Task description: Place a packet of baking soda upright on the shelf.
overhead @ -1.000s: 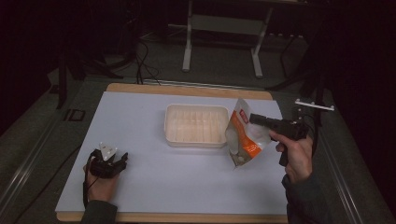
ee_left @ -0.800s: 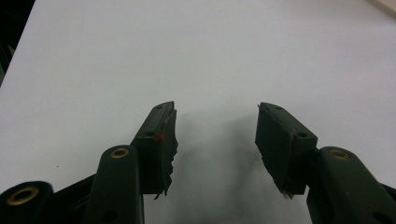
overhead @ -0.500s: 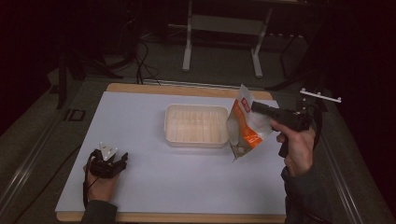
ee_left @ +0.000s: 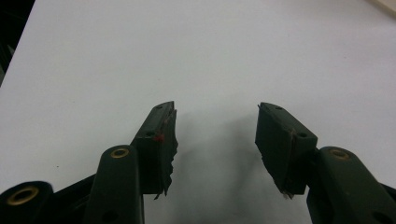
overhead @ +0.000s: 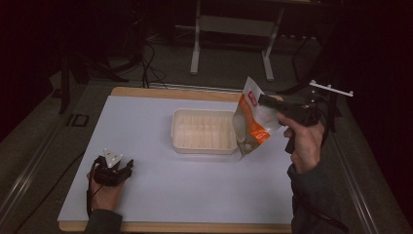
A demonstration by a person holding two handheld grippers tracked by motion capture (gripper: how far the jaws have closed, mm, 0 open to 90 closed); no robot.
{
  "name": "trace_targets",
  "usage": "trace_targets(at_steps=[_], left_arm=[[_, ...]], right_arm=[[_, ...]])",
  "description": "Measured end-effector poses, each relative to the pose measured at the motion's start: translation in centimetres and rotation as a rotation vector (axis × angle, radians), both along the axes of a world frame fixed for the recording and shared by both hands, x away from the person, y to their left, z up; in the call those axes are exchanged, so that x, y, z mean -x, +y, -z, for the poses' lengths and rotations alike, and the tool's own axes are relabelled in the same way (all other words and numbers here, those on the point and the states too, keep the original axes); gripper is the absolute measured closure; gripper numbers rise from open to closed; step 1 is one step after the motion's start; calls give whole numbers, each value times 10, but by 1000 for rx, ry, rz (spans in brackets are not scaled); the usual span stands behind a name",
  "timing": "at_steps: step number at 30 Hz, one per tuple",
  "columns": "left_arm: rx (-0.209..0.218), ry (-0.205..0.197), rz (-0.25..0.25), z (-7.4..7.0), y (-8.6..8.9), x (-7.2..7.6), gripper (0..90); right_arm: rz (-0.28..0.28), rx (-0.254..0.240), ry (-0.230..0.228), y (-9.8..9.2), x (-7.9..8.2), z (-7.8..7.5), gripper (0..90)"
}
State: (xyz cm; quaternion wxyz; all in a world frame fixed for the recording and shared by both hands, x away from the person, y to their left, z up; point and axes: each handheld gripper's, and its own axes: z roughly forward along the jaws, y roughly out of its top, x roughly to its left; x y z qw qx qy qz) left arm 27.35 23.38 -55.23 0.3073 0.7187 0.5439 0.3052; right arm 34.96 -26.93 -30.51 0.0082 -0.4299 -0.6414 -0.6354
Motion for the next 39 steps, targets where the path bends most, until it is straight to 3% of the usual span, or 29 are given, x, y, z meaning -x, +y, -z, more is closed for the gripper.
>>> trace_targets(at_steps=[24,39], left_arm=[[9,-6,-5,-1,1,1,477],[12,-9,-12,-1,2,1,479]], right_arm=[[49,-13,20,31,-25,14,900],[93,-10,5,38,-34,28,900]])
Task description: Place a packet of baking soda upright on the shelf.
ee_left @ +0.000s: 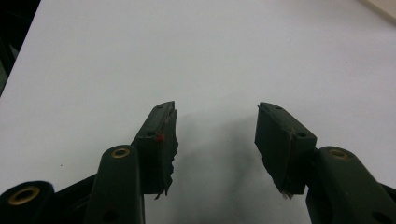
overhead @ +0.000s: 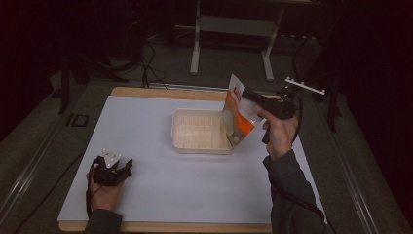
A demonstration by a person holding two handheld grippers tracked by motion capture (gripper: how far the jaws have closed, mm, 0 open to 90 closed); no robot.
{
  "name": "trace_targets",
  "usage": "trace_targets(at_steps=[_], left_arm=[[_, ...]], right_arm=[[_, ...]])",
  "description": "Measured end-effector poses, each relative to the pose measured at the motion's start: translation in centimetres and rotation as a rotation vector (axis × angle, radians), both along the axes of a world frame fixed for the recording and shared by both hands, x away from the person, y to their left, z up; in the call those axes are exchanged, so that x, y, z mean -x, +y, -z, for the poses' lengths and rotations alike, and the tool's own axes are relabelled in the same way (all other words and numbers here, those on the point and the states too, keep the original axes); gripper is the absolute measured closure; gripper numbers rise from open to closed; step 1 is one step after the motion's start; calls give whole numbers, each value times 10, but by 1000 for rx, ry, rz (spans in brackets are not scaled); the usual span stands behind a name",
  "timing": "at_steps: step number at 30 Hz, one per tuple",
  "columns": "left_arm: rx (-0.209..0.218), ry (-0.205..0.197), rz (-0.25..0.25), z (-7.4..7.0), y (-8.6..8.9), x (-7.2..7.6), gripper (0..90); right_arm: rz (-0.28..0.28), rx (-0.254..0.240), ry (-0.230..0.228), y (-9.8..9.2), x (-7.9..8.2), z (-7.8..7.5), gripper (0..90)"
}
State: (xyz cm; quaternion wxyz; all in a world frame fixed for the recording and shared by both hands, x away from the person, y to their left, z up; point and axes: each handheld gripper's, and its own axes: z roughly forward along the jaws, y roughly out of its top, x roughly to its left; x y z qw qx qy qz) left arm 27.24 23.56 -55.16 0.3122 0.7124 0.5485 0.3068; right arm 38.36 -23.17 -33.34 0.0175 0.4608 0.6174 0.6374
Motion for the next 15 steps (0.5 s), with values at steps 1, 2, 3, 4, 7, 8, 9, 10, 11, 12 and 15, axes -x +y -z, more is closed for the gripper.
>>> trace_targets(at_steps=[1,2,3,4,7,8,9,10,11,12,15], left_arm=[[2,-1,-1,0,0,0,480],[3,0,0,0,0,0,480],[3,0,-1,0,0,0,479],[3,0,-1,0,0,0,480],[5,-2,-1,0,0,0,480],[6,-2,-1,0,0,0,480],[6,-3,-2,0,0,0,480],[5,-2,-1,0,0,0,480],[5,-2,-1,0,0,0,480],[4,-1,-1,0,0,0,480],[4,-2,-1,0,0,0,479]], right_arm=[[6,3,-1,1,-1,1,900],[7,3,0,2,-1,2,900],[11,6,-1,2,-2,3,900],[11,6,-1,2,-2,3,900],[21,13,-2,5,-5,6,900],[23,14,0,7,-5,7,900],[24,14,-2,8,-6,8,900],[26,15,-2,9,-6,8,900],[28,15,1,9,-6,9,900],[32,15,-1,10,-7,10,900],[39,13,-1,12,-9,11,900]])
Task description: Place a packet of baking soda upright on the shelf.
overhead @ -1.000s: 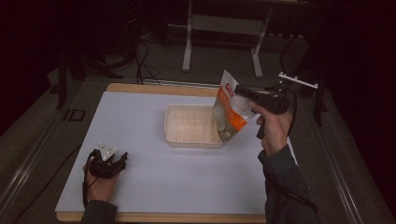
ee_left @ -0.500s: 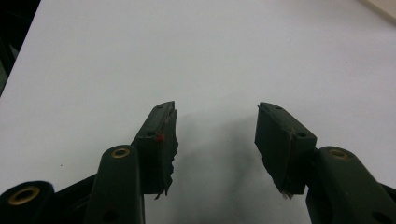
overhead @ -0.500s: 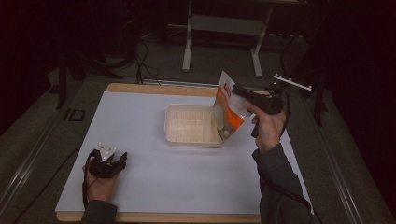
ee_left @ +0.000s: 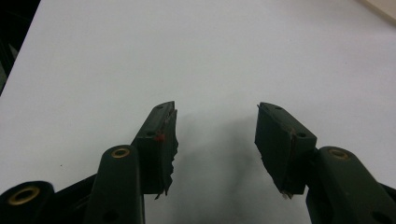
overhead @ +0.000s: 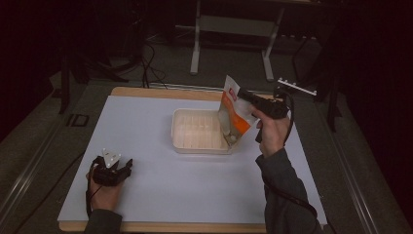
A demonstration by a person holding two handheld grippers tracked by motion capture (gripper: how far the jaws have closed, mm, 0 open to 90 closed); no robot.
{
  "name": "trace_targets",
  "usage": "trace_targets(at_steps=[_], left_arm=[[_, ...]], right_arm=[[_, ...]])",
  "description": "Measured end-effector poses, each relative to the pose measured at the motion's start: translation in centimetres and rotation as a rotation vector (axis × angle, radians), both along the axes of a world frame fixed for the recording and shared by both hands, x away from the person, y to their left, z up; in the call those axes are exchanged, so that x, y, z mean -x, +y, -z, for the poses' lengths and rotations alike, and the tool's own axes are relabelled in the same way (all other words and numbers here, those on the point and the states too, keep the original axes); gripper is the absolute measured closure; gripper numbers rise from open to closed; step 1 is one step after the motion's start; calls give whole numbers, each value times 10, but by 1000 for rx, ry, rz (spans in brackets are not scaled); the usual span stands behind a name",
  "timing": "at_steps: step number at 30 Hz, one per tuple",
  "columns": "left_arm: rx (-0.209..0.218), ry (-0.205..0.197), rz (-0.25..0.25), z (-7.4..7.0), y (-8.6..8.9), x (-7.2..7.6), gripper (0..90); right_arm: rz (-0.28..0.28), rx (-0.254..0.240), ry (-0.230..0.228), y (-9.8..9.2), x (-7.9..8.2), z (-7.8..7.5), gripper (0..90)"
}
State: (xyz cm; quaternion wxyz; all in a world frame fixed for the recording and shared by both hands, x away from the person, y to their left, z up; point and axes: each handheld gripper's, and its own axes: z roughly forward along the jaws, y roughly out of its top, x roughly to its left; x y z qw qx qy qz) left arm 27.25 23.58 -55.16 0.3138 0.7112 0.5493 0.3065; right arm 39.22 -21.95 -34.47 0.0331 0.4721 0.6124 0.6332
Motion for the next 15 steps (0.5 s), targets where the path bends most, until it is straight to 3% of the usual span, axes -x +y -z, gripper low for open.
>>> trace_targets(at_steps=[15], left_arm=[[6,-3,0,0,0,0,479]], right_arm=[[91,2,4,7,-4,18,900]])
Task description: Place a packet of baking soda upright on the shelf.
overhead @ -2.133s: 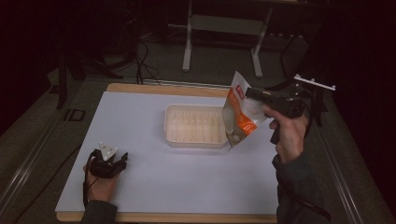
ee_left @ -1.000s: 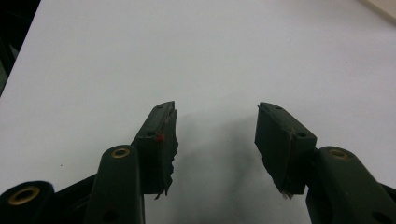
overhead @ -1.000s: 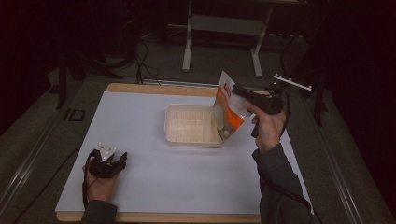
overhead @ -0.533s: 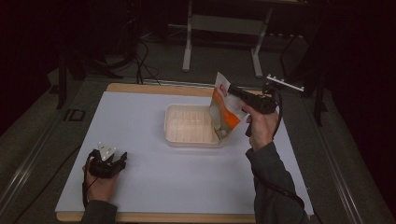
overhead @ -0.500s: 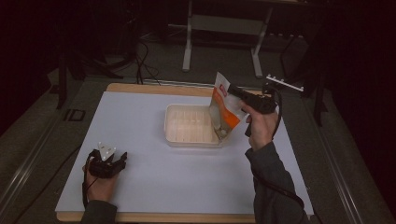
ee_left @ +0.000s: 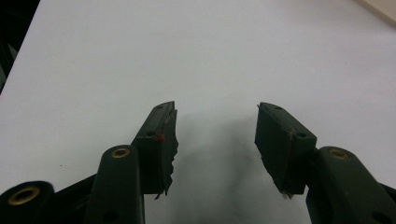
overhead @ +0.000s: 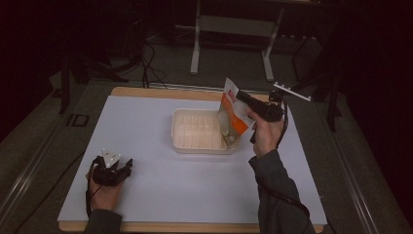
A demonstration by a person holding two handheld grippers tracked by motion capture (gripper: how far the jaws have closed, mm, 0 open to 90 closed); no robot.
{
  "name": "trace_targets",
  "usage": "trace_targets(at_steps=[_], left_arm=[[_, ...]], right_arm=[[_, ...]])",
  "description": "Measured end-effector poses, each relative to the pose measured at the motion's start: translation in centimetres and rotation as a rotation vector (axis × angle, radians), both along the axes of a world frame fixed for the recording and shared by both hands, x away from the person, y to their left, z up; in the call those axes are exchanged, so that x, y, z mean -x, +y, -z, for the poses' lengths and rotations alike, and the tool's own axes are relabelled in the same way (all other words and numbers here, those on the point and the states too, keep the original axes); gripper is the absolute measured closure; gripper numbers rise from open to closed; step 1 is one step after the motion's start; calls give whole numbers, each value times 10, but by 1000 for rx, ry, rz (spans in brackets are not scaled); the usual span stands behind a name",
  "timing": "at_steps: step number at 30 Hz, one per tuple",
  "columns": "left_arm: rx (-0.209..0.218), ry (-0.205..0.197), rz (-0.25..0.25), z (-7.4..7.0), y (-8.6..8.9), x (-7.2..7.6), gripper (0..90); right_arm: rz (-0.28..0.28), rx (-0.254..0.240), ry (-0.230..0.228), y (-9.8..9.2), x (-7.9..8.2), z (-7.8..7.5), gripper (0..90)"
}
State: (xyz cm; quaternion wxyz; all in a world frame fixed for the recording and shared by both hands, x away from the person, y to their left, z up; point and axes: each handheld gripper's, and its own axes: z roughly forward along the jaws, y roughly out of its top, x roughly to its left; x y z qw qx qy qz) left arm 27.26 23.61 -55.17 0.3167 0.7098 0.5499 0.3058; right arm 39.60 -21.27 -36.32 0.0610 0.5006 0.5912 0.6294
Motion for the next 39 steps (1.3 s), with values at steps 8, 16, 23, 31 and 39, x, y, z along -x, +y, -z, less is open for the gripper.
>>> trace_targets(at_steps=[8,16,23,31,39], left_arm=[[-1,2,0,0,0,0,479],[1,2,0,0,0,0,479],[2,3,1,0,1,0,479],[0,3,0,0,0,0,479],[-2,1,1,0,0,0,479]], right_arm=[[54,55,-33,0,3,4,900],[82,29,-55,1,-3,3,900],[103,11,-92,5,-6,14,900],[111,29,-80,7,-4,30,900],[118,112,-83,14,0,29,900]])
